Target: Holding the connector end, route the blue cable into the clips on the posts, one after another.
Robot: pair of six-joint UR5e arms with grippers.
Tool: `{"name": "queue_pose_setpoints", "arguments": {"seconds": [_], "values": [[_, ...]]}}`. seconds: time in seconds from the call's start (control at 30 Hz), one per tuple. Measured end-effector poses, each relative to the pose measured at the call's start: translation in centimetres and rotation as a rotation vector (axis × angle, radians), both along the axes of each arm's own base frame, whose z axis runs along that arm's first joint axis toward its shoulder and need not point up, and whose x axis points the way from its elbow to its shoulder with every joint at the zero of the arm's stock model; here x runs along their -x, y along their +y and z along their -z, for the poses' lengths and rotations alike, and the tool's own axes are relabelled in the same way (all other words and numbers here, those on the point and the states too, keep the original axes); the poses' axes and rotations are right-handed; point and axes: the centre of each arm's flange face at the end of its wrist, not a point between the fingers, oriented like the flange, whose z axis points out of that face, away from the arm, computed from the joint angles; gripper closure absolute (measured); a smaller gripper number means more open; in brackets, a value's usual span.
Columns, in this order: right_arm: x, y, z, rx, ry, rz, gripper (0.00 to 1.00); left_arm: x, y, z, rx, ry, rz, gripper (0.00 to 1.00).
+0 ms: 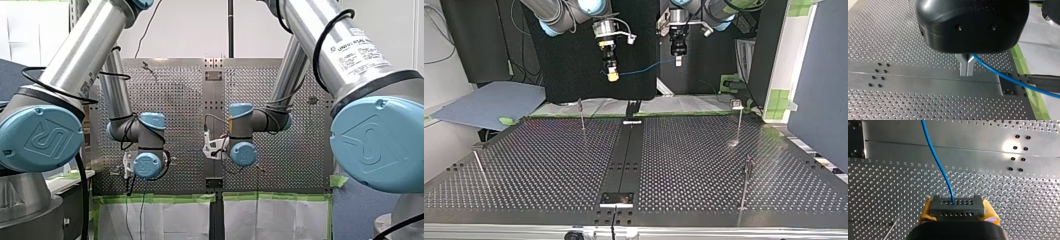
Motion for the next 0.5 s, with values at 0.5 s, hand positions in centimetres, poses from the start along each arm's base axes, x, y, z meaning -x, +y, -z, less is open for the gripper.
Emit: {"name": "queue_pose_setpoints", "arguments": {"seconds": [0.5], "values": [[1.3,1.5,4.5,-0.120,0.075,0.014,1.00,0.0,0.0,0.0,0.000,0.000,0.000,0.98]]}}
